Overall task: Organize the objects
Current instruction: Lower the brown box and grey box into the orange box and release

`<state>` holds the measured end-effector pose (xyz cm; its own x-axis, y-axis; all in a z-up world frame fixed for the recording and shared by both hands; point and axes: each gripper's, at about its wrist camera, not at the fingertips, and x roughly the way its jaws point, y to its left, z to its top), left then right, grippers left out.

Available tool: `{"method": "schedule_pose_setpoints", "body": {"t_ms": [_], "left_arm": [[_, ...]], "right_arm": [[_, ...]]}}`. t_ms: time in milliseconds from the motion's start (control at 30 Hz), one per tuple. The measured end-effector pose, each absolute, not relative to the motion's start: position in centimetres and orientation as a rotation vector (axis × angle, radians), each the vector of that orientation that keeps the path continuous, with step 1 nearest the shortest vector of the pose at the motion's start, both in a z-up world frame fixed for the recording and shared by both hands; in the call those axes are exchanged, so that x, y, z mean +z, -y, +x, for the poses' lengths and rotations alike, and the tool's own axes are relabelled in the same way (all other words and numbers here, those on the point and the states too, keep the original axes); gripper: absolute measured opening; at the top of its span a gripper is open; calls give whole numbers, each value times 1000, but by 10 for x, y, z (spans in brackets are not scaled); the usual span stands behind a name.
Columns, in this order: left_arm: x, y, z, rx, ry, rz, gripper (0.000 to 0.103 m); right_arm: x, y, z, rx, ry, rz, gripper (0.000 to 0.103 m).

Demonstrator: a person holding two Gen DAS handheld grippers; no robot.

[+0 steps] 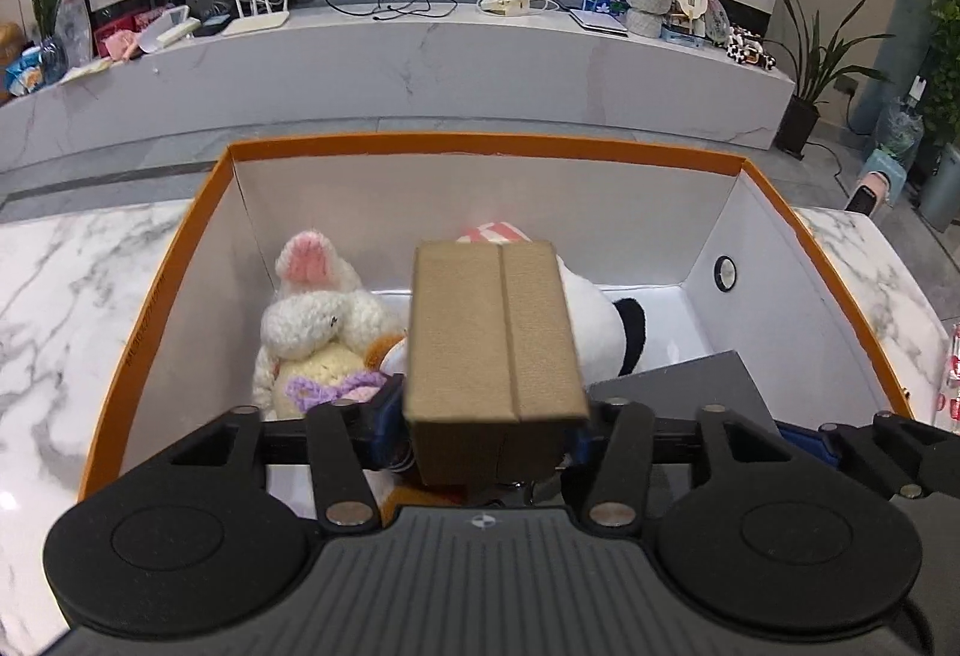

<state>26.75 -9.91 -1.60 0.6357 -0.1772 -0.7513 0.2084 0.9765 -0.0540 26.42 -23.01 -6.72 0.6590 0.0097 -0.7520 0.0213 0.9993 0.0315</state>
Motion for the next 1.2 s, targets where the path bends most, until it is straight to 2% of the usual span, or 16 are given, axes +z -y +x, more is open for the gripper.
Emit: {"method": "schedule_pose_setpoints", "body": {"t_ms": [33,67,233,367,1200], "left_arm": [[-15,100,267,-212,-848,46,77],[-14,101,266,-208,-846,50,81],[-5,90,265,-219,-844,-21,85],[7,86,260,-224,-803,-31,85],[54,78,215,-203,-670,35,85]], "right_arm": [[-67,231,264,-8,-851,40,81],[-67,231,264,-11,-849,37,83],[-65,229,263,-2,-835,29,85],[-59,227,260,-12,-811,-3,90],[-22,227,219,-3,-729,-31,93]]}}
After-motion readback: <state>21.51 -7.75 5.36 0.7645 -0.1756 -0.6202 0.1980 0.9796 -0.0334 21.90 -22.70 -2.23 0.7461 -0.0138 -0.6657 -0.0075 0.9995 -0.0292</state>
